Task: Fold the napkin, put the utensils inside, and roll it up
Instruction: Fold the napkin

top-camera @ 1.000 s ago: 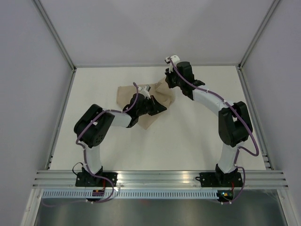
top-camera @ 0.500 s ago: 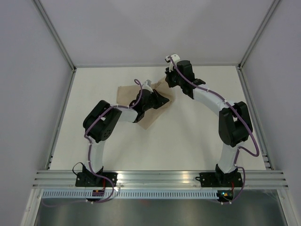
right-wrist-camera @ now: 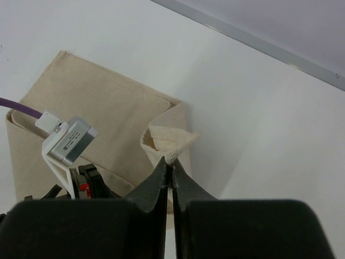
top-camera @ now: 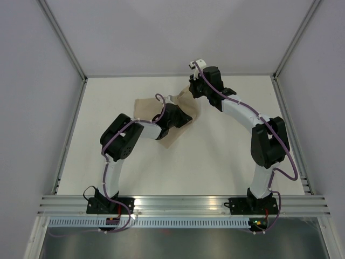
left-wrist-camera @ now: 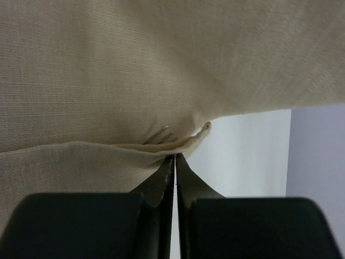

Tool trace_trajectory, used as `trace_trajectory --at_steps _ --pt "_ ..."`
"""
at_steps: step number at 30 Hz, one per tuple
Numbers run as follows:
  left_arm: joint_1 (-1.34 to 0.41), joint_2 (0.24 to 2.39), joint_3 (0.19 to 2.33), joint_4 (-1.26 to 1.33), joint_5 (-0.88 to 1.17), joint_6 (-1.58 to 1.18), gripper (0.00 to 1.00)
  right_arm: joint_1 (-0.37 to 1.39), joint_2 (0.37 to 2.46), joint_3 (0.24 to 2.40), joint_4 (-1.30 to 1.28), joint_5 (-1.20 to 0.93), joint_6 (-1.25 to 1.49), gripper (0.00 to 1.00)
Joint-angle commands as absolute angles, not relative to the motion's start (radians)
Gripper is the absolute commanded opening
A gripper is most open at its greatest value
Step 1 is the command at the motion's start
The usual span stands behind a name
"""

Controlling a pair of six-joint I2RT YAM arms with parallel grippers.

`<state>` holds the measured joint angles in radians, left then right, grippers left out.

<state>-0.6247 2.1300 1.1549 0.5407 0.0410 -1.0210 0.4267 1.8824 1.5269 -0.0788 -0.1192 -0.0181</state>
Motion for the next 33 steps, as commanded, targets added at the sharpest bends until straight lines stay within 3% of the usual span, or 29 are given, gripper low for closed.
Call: trace_trajectory --at_steps 1,11,15,25,33 --pt "-0.635 2.154 1.222 0.463 -0.033 -1.066 0.06 0.422 1.835 1.572 -0.090 -0.130 0.024 0.08" --pt "-0.650 2.181 1.318 0.281 -0.100 -1.078 0.06 0.422 1.802 1.566 -0.107 -0.159 0.046 0.08" --pt "-0.653 2.152 1.257 0.401 -0.091 -1.065 0.08 0.422 1.807 1.565 -0.115 -0.176 0.055 0.08" --pt "-0.653 1.961 1.016 0.696 -0.112 -1.003 0.26 0.423 1.809 1.534 -0.091 -0.189 0.058 0.08" --pt "-0.653 1.898 1.008 0.660 -0.138 -1.014 0.31 0.423 1.815 1.534 -0.092 -0.179 0.048 0.08"
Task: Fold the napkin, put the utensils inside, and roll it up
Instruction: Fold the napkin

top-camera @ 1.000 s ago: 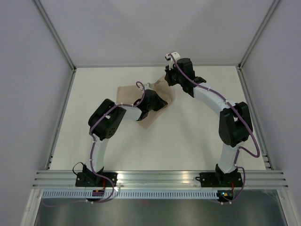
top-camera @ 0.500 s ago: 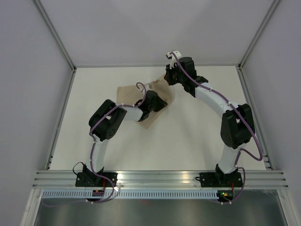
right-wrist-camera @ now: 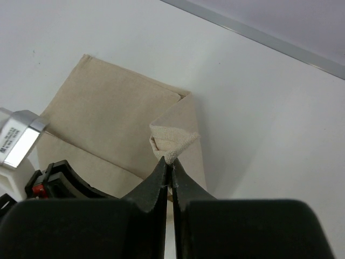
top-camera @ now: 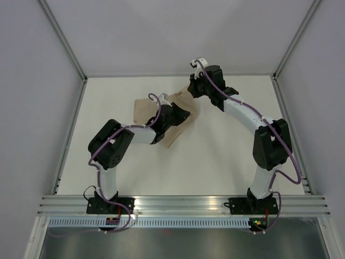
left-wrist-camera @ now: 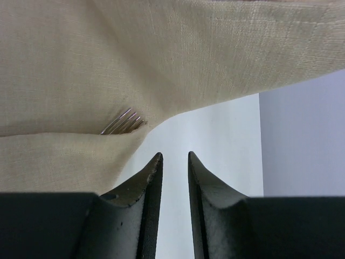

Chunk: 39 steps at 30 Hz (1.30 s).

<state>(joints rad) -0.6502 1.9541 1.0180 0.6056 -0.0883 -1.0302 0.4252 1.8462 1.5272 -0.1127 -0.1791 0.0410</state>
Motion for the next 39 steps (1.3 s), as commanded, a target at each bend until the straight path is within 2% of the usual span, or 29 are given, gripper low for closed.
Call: trace_trajectory --at_steps 1,8,13,18,31,39 --pt "-0.652 1.866 0.973 0.661 -0.167 -1.032 0.31 0.423 1.815 1.532 -0.091 -0.183 0.049 0.08" --pt "-0.652 1.575 0.740 0.664 -0.304 -1.046 0.28 0.434 1.815 1.499 -0.074 -0.201 0.041 0.05" --pt "-0.653 1.350 0.750 0.292 -0.437 -1.019 0.19 0.480 1.802 1.450 -0.063 -0.190 0.008 0.05" --pt "-0.652 1.224 0.770 0.115 -0.475 -0.989 0.17 0.561 1.778 1.373 -0.026 -0.155 -0.058 0.04" --pt "-0.635 1.163 0.776 -0.031 -0.456 -0.971 0.19 0.701 1.758 1.212 0.023 -0.130 -0.150 0.04" --pt "-0.626 1.174 0.778 -0.048 -0.425 -0.963 0.19 0.758 1.802 1.198 0.026 -0.117 -0.167 0.04"
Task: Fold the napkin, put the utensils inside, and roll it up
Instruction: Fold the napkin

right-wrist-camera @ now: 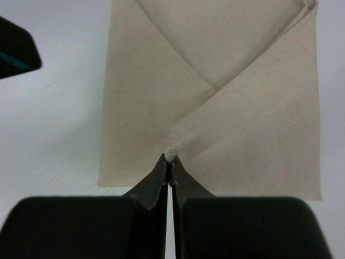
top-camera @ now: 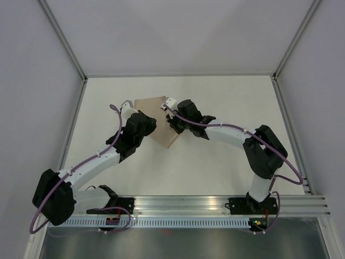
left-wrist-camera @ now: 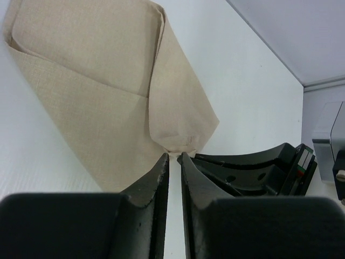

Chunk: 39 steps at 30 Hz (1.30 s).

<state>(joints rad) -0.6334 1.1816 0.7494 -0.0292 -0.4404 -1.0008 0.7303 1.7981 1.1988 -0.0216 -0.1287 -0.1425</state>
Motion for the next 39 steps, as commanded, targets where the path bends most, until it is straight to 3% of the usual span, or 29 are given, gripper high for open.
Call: trace_trajectory --at_steps 1,15,26,29,39 --pt "-0.626 1.172 0.776 -0.052 -0.425 -0.963 0.20 0.761 1.813 1.201 0.026 -0.111 -0.169 0.04" --pt "-0.584 1.210 0.790 -0.049 -0.356 -0.917 0.27 0.792 1.879 1.209 0.023 -0.112 -0.163 0.04" --pt "-0.548 1.243 0.790 -0.035 -0.299 -0.900 0.37 0.807 1.884 1.198 0.012 -0.129 -0.163 0.45" --pt "-0.543 1.246 0.793 -0.032 -0.292 -0.900 0.38 0.805 1.879 1.195 0.011 -0.130 -0.160 0.50" --pt "-0.497 1.255 0.813 -0.028 -0.223 -0.877 0.51 0.816 1.859 1.212 -0.060 -0.167 -0.160 0.50"
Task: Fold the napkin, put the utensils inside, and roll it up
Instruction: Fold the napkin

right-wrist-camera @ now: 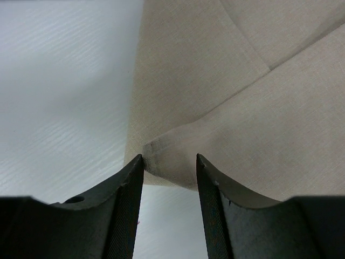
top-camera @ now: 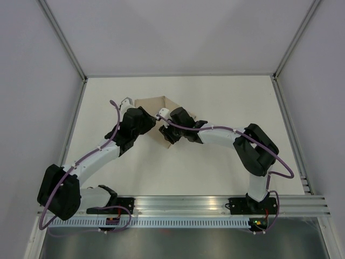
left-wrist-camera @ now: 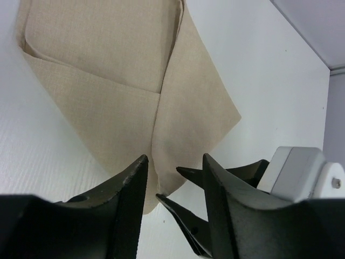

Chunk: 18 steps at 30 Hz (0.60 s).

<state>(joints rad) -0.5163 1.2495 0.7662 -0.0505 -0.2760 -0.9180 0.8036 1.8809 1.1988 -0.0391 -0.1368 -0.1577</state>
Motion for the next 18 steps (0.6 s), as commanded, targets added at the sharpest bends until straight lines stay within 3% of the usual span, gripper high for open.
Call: trace_trajectory --at_steps 1,11,18 --pt "-0.485 1.259 0.815 -0.022 -0.198 -0.873 0.53 0.818 1.859 1.216 -0.081 -0.175 -0.160 0.50" --pt "-0.446 1.436 0.916 0.029 0.043 -0.710 0.56 0.790 1.698 1.221 -0.152 -0.127 -0.155 0.58" --pt "-0.489 1.543 0.905 0.149 0.210 -0.634 0.55 0.606 1.606 1.236 -0.218 -0.219 -0.132 0.60"
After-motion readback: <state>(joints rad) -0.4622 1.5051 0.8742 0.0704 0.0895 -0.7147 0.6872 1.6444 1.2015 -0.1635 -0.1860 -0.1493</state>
